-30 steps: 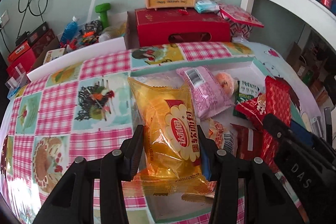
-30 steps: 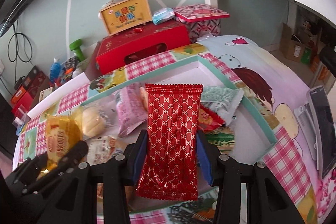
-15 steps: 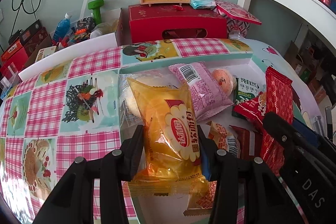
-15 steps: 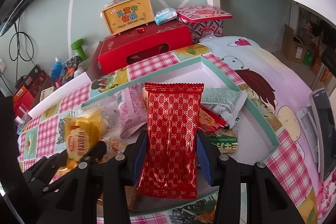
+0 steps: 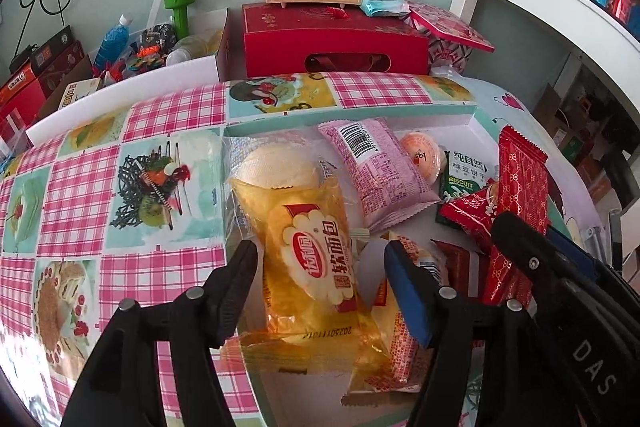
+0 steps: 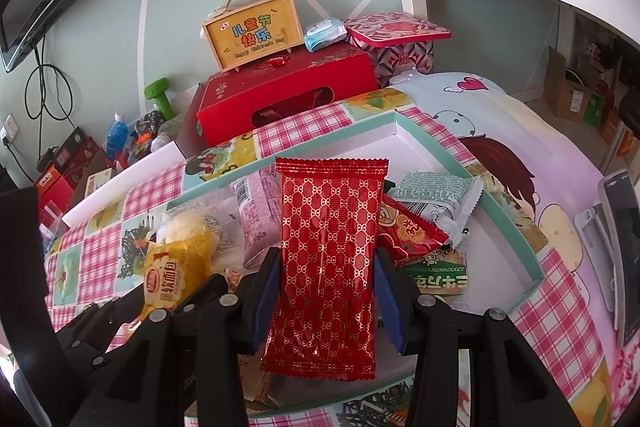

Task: Organize snacks
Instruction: 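Open the left gripper to drop the yellow bag while the right drops the red lattice pack in the tray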

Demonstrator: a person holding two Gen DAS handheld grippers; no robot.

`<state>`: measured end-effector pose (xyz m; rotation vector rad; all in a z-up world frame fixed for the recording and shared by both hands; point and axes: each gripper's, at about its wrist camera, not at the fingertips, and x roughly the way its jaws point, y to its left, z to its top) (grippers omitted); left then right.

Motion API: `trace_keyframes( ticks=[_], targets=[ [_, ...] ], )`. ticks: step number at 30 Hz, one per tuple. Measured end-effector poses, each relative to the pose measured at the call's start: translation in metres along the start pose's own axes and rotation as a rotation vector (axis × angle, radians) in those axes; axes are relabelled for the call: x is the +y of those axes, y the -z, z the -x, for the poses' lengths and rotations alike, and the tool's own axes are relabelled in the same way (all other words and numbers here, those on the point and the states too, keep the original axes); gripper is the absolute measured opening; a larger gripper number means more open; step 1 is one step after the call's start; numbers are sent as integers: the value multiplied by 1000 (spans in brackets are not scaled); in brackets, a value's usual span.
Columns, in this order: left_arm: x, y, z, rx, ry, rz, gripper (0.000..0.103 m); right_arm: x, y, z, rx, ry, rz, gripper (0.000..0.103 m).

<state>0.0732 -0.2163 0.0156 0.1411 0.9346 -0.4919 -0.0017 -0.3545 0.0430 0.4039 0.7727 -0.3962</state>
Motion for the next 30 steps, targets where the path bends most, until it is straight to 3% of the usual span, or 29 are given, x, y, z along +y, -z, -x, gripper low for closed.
trace_keyframes(
  ticks=[7,25,30],
  targets=[
    [12,-3,14,14,-70,20,68,2,0,2,-5,-10,6,48],
    [36,-11,41,-47,-101,113,68,13,3,-4,19,-10,55,50],
    [43,-9,35,-31,-154,132,70,13,4,-8,37,-19,53,69]
  ],
)
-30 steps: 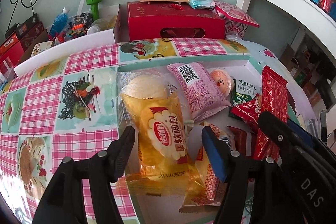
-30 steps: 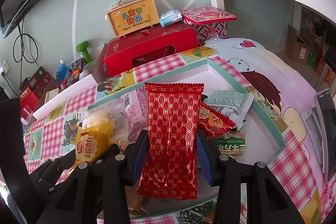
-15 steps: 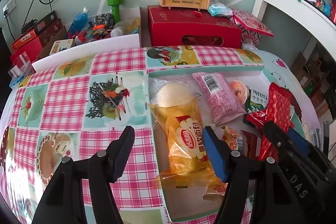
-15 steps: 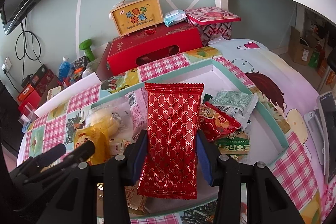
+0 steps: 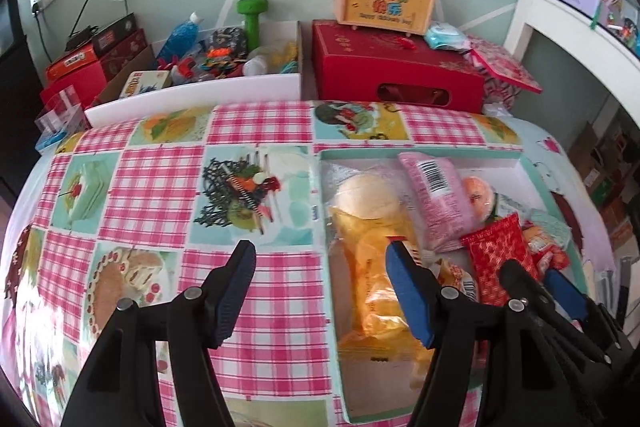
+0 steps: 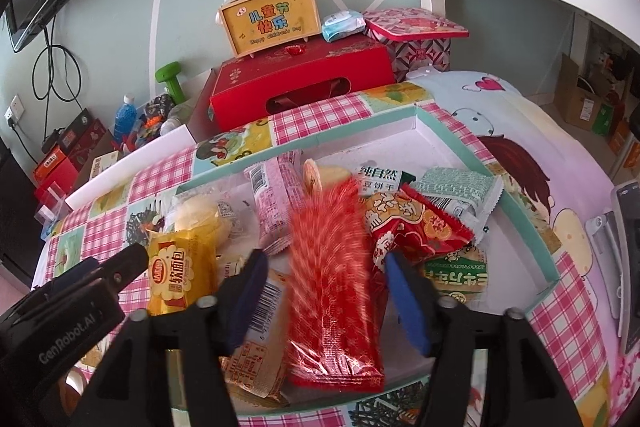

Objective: Organize snacks

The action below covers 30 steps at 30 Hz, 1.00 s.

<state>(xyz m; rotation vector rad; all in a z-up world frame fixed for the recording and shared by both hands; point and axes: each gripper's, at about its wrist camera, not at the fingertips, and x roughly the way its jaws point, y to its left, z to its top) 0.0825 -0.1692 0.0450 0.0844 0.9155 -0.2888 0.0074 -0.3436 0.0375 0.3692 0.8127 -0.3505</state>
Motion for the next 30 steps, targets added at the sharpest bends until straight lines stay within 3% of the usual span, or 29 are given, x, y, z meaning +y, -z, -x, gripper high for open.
trace_keyframes(
  ticks=[4,6,8,14,30],
  targets=[
    [4,1,-4,7,-33,7,71,2,1,-3,13,7,10,72],
    [6,1,-6,9,-52,9,74,3,1,-4,17,13,17,83],
    [7,1,-8,11,-72,8,84,4,2,-4,16,19,24,88],
    [15,2,-13,8,-118,29,94,5,2,-6,6,15,37,103],
    [30,9,-16,51,-169,43,98,13,2,-2,-14,24,66,103]
  ],
)
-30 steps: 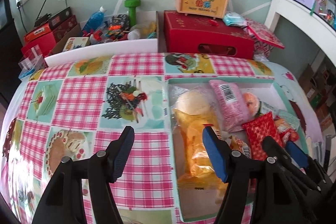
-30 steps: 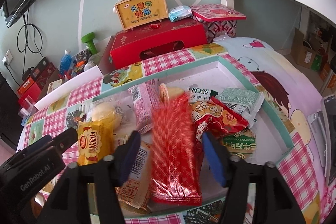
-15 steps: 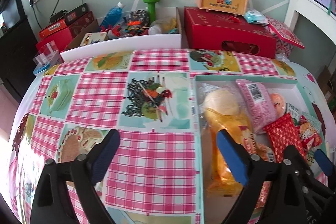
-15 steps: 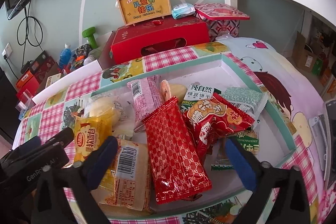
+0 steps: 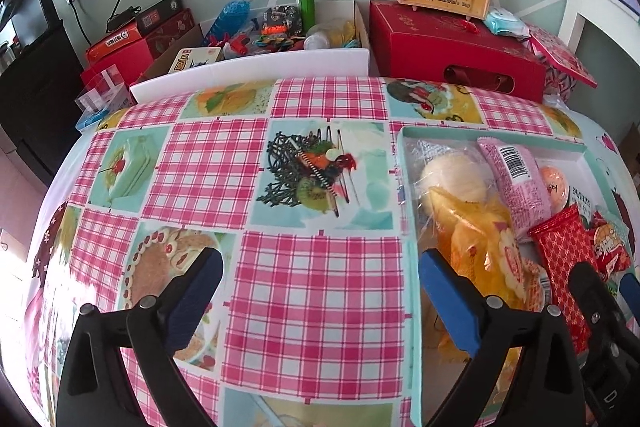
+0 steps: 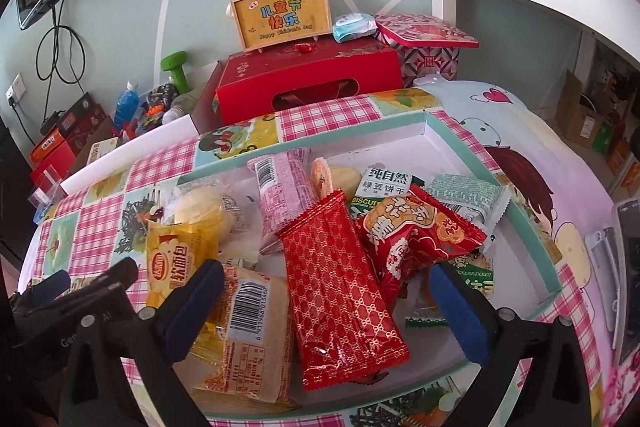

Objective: Organize snacks

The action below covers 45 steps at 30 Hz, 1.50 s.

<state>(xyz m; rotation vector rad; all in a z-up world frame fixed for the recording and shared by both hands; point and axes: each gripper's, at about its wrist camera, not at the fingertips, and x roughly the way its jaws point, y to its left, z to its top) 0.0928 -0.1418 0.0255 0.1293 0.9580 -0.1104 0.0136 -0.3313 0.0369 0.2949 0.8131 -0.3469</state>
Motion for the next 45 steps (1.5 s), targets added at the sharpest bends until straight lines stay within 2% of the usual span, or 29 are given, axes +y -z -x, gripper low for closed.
trace_keyframes(
  ticks=[13,23,28,38,45],
  targets=[
    [22,21,1,54,-39,17,98,16,5,5,-7,-10,35,103],
    [49,46,4,92,-72,34,98,42,28,20,18,-23,117,103],
    [65,62,12,100,-81,40,98,50,40,35,4,-32,124,103],
    [81,86,27,106,-66,30,98,59,56,61,-28,-50,148,103],
    [83,96,33,105,-42,24,98,58,70,66,-10,-42,162,103]
  ],
)
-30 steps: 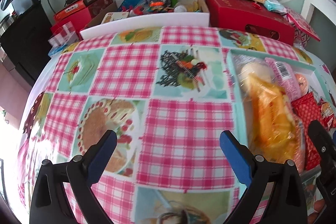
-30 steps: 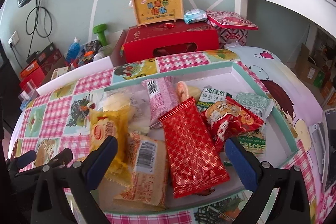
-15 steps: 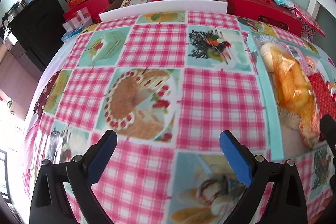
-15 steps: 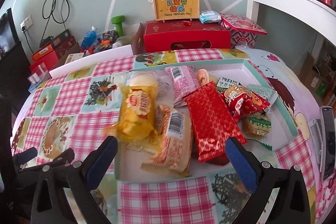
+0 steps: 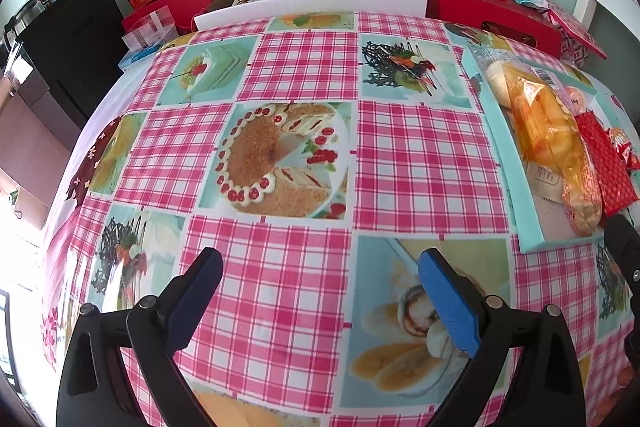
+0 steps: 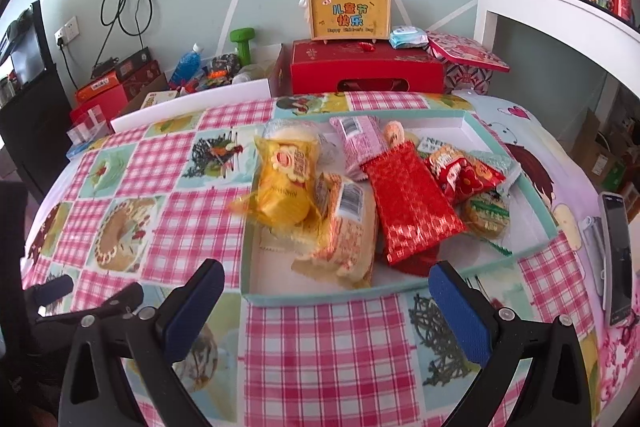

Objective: Organize snacks

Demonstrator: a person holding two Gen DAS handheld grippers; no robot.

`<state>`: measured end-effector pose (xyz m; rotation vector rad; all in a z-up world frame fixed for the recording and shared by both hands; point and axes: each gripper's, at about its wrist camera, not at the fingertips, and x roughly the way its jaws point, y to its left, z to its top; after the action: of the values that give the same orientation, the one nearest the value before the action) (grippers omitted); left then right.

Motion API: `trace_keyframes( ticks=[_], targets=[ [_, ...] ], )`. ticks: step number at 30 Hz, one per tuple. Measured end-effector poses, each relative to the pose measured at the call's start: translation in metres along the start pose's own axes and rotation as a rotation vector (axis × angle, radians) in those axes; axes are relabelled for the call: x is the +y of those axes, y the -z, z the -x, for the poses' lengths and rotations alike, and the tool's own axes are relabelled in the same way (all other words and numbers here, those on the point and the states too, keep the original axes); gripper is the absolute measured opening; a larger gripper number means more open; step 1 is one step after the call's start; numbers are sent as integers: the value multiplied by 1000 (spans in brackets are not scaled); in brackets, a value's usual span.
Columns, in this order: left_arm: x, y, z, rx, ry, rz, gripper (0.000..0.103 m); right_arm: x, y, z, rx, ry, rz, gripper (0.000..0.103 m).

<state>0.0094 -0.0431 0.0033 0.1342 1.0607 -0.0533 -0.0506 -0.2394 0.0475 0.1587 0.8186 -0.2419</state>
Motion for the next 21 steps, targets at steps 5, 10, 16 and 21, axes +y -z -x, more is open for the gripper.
trace_keyframes(
  ticks=[5,10,16,21],
  targets=[
    [3,7,1,8,5,-3,98,-6,10,3,14,10,-4,103],
    [6,14,3,8,16,-9,98,-11,19,5,29,15,-10,103],
    [11,21,7,0,27,-7,98,-15,33,5,59,27,-3,103],
    [16,27,7,3,27,2,98,-11,43,1,85,24,17,103]
  ],
)
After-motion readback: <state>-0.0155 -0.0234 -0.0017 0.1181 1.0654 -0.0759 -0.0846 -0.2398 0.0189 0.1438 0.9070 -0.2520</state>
